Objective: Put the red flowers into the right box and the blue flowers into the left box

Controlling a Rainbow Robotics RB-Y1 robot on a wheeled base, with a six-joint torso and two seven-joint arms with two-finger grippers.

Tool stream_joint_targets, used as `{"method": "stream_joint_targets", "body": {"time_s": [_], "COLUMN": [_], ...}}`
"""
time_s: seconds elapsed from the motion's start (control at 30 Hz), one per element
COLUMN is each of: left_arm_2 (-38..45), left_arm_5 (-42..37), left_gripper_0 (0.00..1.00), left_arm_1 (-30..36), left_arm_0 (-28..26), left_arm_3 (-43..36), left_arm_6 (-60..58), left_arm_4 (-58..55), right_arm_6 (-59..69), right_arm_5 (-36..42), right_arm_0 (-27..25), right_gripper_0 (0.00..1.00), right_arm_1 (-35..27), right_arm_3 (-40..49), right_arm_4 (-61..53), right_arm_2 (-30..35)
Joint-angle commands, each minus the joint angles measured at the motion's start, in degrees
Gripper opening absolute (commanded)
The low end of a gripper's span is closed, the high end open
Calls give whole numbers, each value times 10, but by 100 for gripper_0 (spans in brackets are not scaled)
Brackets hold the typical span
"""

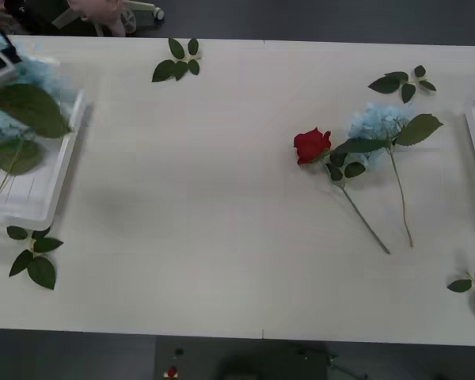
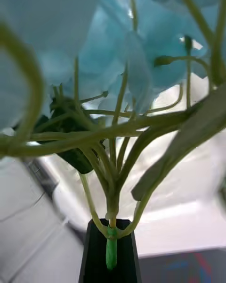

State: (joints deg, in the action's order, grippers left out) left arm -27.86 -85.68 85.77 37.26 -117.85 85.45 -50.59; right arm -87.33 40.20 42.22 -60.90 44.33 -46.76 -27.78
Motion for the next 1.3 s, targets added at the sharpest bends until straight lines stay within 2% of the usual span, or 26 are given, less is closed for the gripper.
{"method": "stream_joint_targets", "body": {"time_s": [0.03,0.17,0.23,0.27,0.3,0.33,0.4,0.57,0.73,0.87,0.97,1.03,1.07,1.17,1.3], "left_arm_2": [8,8,8,8,7,7,7,6,22,110,184,209,209,195,148], "left_arm_5": [82,230,263,279,289,293,309,387,490,480,420,388,386,383,383], "left_gripper_0": [0,0,1,17,42,50,62,77,79,79,79,79,79,79,79], "left_arm_1": [24,27,15,5,-4,-8,-17,-16,-2,-25,-89,-162,-178,-284,-406], "left_arm_0": [-109,-184,-196,-199,-200,-200,-200,-203,-191,-190,-190,-190,-189,-185,-155], "left_arm_3": [56,145,177,197,213,219,238,258,221,161,117,103,103,112,162], "left_arm_6": [45,43,44,46,47,49,56,89,121,188,219,244,252,314,343], "left_arm_4": [102,168,168,170,175,178,188,161,-5,-160,-218,-222,-223,-222,-210], "right_arm_6": [-28,-65,-66,-67,-65,-64,-57,-1,77,140,167,169,169,171,173], "right_arm_5": [-3,28,49,67,84,91,124,188,204,194,190,191,191,191,185], "right_arm_0": [12,13,12,12,11,11,9,9,9,12,13,13,13,14,14], "right_gripper_0": [82,86,87,88,89,88,89,89,89,89,89,89,89,89,89], "right_arm_1": [-12,-12,-12,-12,-12,-12,-12,-12,-11,-8,3,14,17,28,33], "right_arm_3": [-2,23,39,55,74,84,132,226,304,335,335,328,327,318,315], "right_arm_4": [-31,-84,-103,-120,-134,-140,-151,-152,-155,-141,-137,-124,-120,-102,-99], "right_arm_2": [18,17,17,17,17,17,17,16,-13,-51,-64,-74,-76,-86,-99]}}
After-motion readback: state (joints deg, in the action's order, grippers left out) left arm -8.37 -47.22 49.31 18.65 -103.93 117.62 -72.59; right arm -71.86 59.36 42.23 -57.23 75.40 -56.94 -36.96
